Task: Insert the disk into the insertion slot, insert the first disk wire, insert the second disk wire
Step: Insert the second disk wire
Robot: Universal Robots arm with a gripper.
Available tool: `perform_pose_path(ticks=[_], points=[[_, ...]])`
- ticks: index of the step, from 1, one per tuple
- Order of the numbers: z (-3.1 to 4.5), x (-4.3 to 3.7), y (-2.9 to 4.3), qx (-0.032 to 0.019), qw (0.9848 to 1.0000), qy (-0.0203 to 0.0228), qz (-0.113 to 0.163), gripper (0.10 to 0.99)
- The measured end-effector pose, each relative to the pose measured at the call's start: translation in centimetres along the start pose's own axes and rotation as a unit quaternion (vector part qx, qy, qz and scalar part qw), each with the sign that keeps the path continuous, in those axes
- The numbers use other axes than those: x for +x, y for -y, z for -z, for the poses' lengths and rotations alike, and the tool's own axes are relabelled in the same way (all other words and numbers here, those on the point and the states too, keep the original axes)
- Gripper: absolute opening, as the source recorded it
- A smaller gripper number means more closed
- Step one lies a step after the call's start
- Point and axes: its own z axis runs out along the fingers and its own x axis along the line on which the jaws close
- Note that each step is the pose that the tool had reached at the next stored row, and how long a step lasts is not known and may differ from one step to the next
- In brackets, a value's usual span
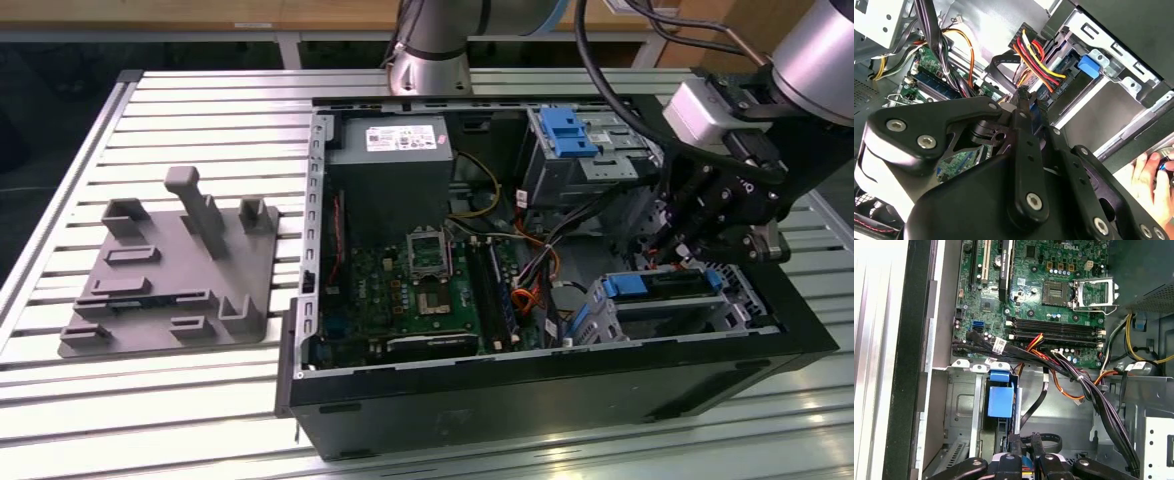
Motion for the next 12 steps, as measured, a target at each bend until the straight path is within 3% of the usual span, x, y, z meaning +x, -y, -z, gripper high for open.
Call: perform_pose_path(ticks=[12], points=[[0.0,0.1,0.06,0.0006,1.0,0.0003,-0.007,0.196]])
